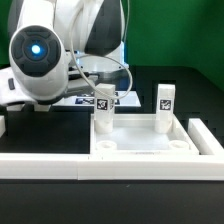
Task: Assemble square table
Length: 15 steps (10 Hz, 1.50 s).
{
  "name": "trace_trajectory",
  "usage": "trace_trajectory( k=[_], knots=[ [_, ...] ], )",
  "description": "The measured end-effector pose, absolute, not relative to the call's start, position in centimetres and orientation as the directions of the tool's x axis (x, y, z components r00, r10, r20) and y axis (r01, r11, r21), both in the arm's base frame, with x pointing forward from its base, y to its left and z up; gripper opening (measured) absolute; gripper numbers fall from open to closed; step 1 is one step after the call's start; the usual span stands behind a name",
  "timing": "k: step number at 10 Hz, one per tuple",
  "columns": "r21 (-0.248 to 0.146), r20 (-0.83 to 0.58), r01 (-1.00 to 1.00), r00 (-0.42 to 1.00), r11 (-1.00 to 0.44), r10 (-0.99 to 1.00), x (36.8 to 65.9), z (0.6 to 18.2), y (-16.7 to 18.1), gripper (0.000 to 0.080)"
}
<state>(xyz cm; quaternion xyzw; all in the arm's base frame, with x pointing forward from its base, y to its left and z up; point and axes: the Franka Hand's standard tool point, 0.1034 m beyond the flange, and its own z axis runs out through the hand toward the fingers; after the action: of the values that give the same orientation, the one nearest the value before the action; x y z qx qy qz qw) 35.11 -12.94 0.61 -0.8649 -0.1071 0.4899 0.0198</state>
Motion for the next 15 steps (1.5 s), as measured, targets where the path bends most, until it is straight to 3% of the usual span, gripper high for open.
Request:
trace_trajectory(
  k=[2, 3, 4, 5, 12, 13, 15],
  knots=[
    [-0.149, -0.841, 0.176, 0.495, -0.973, 0.218, 35.2, 0.6, -12.8, 0.0622],
    [-0.153, -0.84, 0.181, 0.494, -0.972, 0.224, 35.2, 0.6, -12.7, 0.0432],
    [-0.158, -0.84, 0.186, 0.492, -0.97, 0.231, 35.3, 0.6, -12.6, 0.0432],
    [-0.162, -0.839, 0.19, 0.49, -0.968, 0.237, 35.3, 0.6, -12.6, 0.0288],
    [-0.182, -0.832, 0.214, 0.486, -0.96, 0.266, 35.7, 0.9, -12.2, 0.029],
    [-0.212, -0.837, 0.222, 0.462, -0.952, 0.294, 36.4, 3.2, -12.2, 0.029],
    [-0.186, -0.808, 0.226, 0.518, -0.956, 0.28, 37.8, 8.0, -12.5, 0.029]
  ],
)
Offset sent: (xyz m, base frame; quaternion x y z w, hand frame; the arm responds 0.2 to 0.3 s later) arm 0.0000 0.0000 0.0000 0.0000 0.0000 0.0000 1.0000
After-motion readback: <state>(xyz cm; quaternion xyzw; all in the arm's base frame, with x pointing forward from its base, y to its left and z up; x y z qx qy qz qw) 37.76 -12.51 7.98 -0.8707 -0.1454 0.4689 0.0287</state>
